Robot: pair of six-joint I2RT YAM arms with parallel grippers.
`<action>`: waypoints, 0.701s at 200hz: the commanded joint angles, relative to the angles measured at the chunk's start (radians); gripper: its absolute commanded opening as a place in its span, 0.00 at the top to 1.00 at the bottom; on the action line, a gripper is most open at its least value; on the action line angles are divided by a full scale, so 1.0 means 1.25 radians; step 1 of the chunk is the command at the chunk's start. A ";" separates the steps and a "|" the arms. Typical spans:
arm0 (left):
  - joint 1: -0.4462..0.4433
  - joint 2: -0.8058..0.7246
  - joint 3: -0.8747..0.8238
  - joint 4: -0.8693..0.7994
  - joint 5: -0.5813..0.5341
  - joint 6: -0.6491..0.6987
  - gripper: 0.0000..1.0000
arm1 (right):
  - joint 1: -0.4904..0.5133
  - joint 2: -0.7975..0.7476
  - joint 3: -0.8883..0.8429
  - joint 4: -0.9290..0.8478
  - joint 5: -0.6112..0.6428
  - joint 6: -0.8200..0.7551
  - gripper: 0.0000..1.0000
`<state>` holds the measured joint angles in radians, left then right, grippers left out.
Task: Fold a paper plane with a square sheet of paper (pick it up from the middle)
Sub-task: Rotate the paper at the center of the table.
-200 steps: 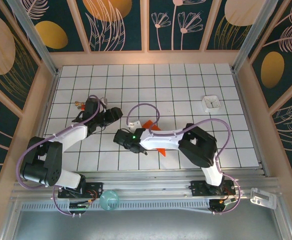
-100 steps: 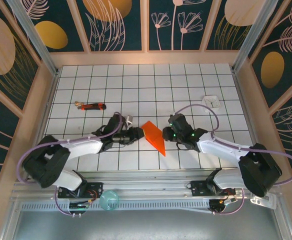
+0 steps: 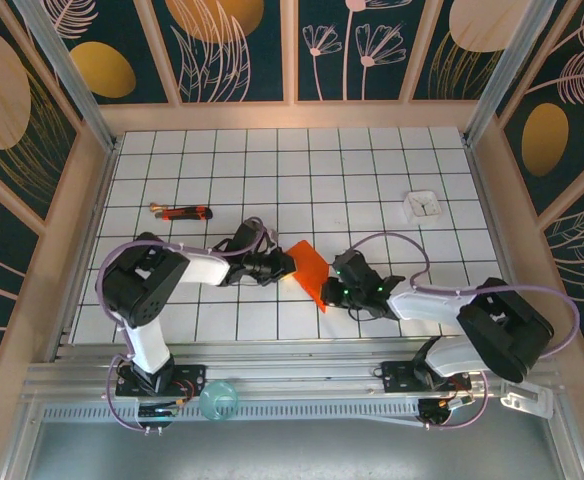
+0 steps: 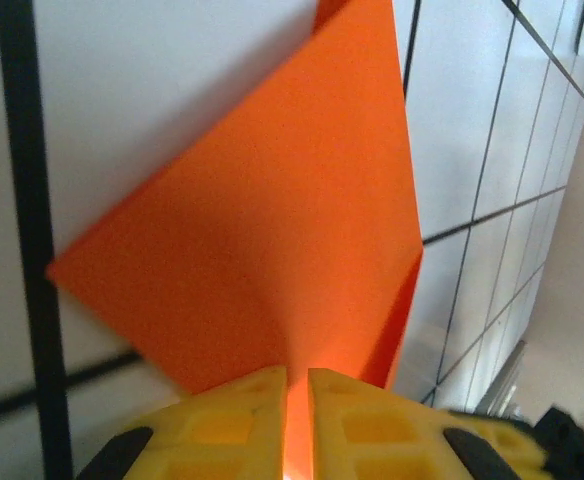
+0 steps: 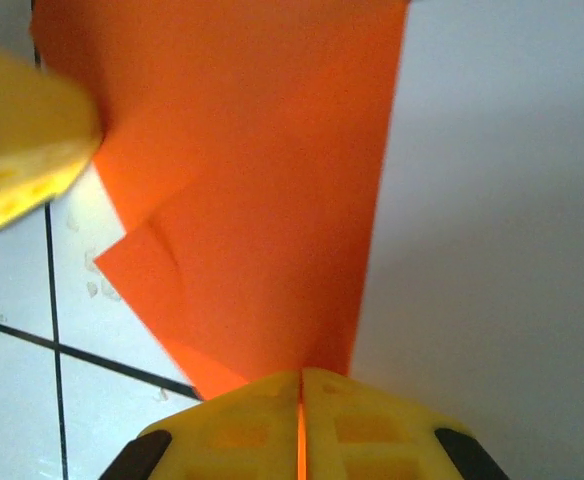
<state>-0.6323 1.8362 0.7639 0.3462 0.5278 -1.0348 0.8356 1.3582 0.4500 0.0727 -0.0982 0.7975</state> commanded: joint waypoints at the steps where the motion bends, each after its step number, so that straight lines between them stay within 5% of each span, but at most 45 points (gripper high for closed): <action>1: 0.015 0.039 0.065 -0.043 0.039 0.080 0.85 | 0.048 0.025 -0.003 0.069 0.021 0.081 0.91; 71: 0.064 0.145 0.287 -0.207 0.054 0.240 0.74 | 0.098 0.115 0.091 0.224 -0.022 0.089 0.83; 111: 0.063 -0.071 0.135 -0.210 -0.088 0.228 0.58 | -0.008 -0.049 0.007 0.106 -0.036 -0.003 0.73; 140: 0.034 -0.256 -0.013 -0.181 -0.138 0.164 0.58 | -0.109 -0.117 -0.010 0.007 -0.052 -0.072 0.70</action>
<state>-0.5564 1.6558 0.8528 0.1158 0.4328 -0.7784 0.7769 1.2629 0.4667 0.2089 -0.1387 0.8059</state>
